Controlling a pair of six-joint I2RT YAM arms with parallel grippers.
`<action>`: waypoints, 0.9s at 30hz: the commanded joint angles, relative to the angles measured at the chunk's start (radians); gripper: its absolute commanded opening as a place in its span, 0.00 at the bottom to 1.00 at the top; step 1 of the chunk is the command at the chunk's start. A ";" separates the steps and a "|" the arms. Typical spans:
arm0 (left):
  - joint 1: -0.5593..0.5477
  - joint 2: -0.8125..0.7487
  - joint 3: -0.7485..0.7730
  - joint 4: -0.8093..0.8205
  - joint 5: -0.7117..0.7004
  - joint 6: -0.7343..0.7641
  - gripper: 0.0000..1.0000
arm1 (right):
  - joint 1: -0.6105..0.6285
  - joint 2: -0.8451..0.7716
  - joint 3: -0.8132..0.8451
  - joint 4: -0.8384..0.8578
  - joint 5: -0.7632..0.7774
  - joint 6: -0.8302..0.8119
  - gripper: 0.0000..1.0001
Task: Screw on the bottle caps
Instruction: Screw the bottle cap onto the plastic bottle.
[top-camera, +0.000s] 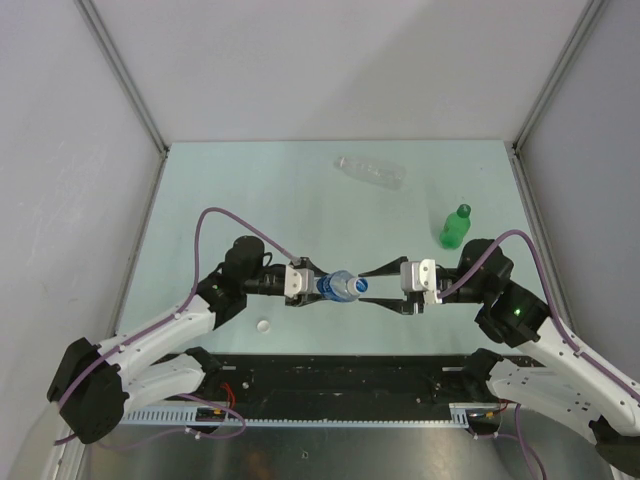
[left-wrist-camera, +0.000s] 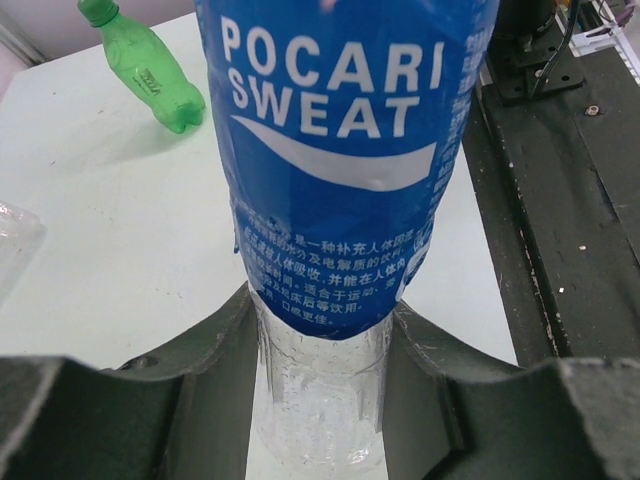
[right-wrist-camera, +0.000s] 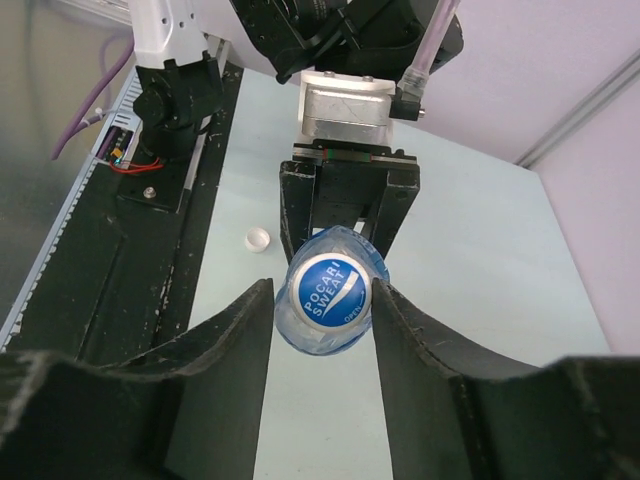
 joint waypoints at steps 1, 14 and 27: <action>0.005 0.004 0.046 0.009 0.019 0.017 0.00 | 0.007 -0.001 0.004 0.038 -0.034 -0.010 0.45; 0.004 -0.051 0.104 0.050 -0.213 -0.083 0.00 | 0.015 0.071 0.004 0.049 0.222 0.233 0.04; -0.107 0.084 0.206 0.214 -0.779 -0.156 0.00 | 0.036 0.308 0.004 0.104 0.994 0.886 0.00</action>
